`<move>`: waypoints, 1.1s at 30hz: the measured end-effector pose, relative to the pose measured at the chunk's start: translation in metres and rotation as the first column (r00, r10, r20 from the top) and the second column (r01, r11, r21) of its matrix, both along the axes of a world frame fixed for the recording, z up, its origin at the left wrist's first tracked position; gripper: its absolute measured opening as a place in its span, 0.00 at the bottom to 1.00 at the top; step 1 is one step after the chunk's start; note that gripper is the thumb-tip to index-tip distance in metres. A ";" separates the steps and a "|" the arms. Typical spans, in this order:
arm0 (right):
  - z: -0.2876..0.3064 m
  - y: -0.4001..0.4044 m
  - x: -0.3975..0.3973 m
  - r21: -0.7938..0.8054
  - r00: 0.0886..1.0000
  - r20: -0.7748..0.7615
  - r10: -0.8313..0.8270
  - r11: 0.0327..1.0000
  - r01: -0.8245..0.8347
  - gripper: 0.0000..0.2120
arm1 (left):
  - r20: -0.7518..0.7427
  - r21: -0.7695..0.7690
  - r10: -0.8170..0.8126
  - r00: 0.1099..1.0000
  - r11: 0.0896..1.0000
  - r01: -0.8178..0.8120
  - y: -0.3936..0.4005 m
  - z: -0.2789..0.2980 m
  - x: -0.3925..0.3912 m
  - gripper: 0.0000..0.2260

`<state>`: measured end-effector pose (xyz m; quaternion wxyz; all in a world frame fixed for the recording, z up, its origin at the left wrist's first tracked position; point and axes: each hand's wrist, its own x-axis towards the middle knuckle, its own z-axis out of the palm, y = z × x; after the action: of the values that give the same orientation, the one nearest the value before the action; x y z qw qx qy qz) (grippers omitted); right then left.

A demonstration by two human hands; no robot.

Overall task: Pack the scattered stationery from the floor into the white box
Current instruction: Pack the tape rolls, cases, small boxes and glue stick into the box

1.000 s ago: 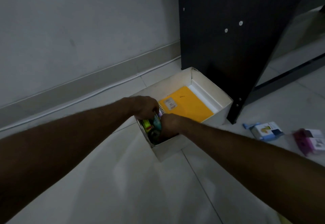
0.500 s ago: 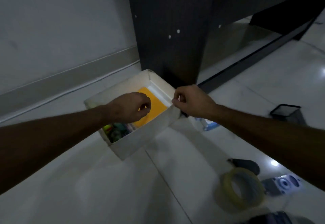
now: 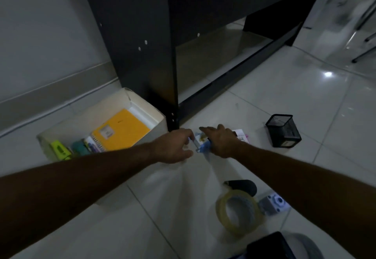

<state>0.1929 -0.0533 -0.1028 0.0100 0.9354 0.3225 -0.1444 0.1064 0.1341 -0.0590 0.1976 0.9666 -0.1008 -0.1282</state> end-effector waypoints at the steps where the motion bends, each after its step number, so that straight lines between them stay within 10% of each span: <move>1: -0.005 0.002 -0.001 -0.029 1.000 0.010 -0.002 1.000 0.002 0.38 | -0.046 -0.007 0.026 0.999 1.000 -0.027 -0.006 -0.007 0.004 0.23; 7: -0.019 -0.010 -0.014 0.266 0.987 -0.153 -0.054 0.959 0.094 0.26 | -0.061 -0.027 0.017 0.998 0.999 -0.019 -0.020 -0.038 0.018 0.41; 11: -0.001 -0.031 -0.014 0.467 0.965 -0.260 -0.037 0.870 0.159 0.27 | -0.009 -0.111 0.017 1.000 0.994 -0.018 -0.022 -0.043 0.031 0.30; 16: 0.015 -0.063 0.013 0.434 0.888 -0.414 -0.203 0.813 0.388 0.26 | 0.089 -0.022 0.023 0.996 1.000 -0.021 -0.023 -0.038 0.040 0.25; 21: -0.013 -0.077 0.024 0.234 0.881 -0.142 -0.452 0.849 0.473 0.31 | 0.026 -0.080 0.077 0.997 0.994 -0.075 -0.019 -0.032 0.032 0.22; 29: -0.006 -0.048 0.005 0.343 0.881 -0.309 -0.360 0.821 0.456 0.35 | -0.034 -0.139 0.100 0.994 0.985 -0.104 -0.001 -0.003 0.008 0.20; 33: 0.025 -0.025 -0.013 0.520 0.741 -0.653 -0.156 0.618 0.589 0.25 | -0.051 -0.232 0.111 0.992 0.965 -0.120 0.025 0.027 -0.015 0.18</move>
<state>0.1802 -0.0785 -0.0773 -0.4693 0.8307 0.1281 -0.2708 0.0919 0.1594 -0.0322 0.3195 0.9381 -0.0550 -0.1219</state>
